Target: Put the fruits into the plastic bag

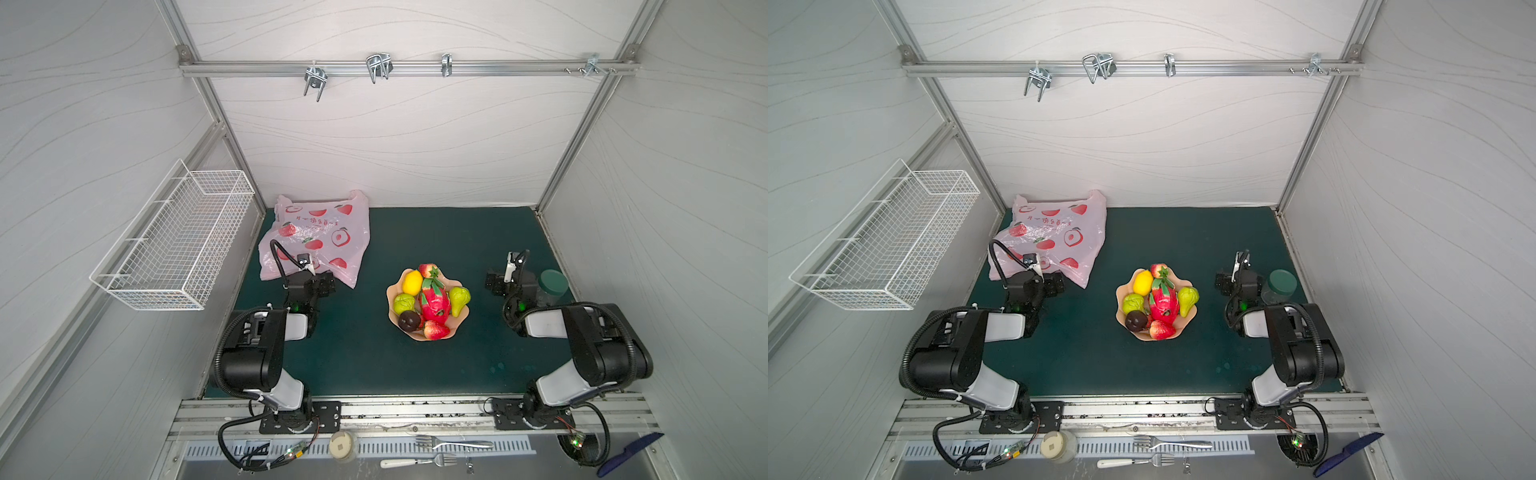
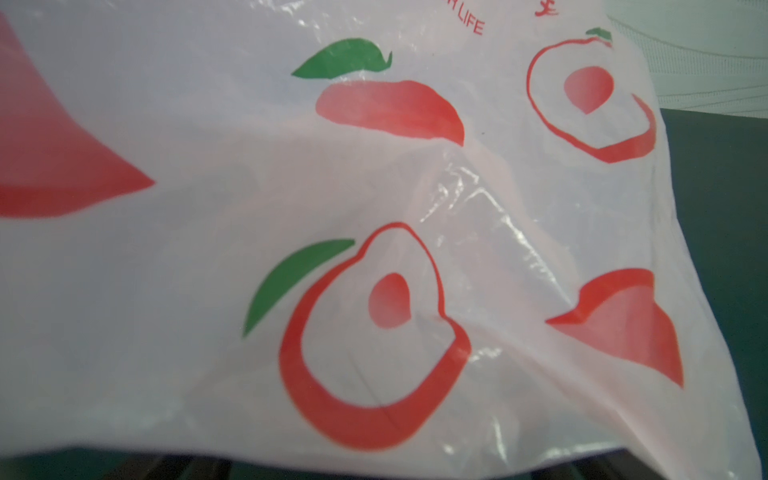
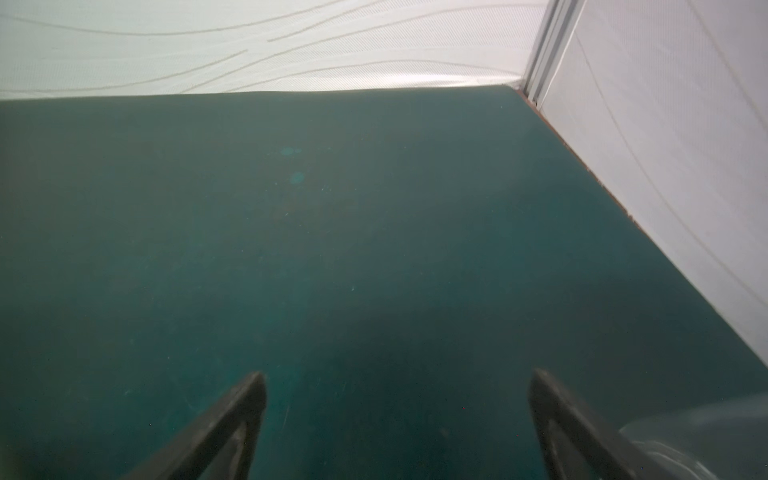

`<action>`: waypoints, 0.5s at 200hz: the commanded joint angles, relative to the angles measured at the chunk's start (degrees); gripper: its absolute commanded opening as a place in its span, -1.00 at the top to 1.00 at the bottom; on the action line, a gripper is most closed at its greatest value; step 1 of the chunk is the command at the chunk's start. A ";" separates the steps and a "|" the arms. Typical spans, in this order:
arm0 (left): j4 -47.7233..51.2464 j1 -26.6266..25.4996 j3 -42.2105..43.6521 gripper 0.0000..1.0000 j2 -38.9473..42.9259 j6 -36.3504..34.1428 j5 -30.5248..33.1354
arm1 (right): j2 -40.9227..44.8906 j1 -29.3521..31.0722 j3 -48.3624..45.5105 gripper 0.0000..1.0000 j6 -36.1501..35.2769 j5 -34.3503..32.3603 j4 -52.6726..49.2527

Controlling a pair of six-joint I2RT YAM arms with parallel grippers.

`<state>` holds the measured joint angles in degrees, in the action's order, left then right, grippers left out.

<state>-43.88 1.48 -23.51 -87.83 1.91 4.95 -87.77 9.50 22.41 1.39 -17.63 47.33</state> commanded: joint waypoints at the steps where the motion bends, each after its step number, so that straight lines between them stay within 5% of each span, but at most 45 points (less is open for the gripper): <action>1: 4.26 0.37 -3.31 -0.99 4.50 -0.56 -0.95 | 7.32 1.53 2.49 -0.98 -1.37 -2.84 -7.90; 46: 20.18 -0.45 -4.29 -0.99 18.13 4.31 0.11 | 21.07 1.58 4.50 -0.98 2.57 -0.85 -26.35; 100: 43.94 -5.51 -8.49 -0.99 37.40 14.34 -4.07 | 34.18 1.67 10.67 -0.98 9.19 9.91 -49.06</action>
<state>-13.10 -1.02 -27.31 -56.27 9.96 3.99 -58.08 10.90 29.12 5.67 -14.46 12.82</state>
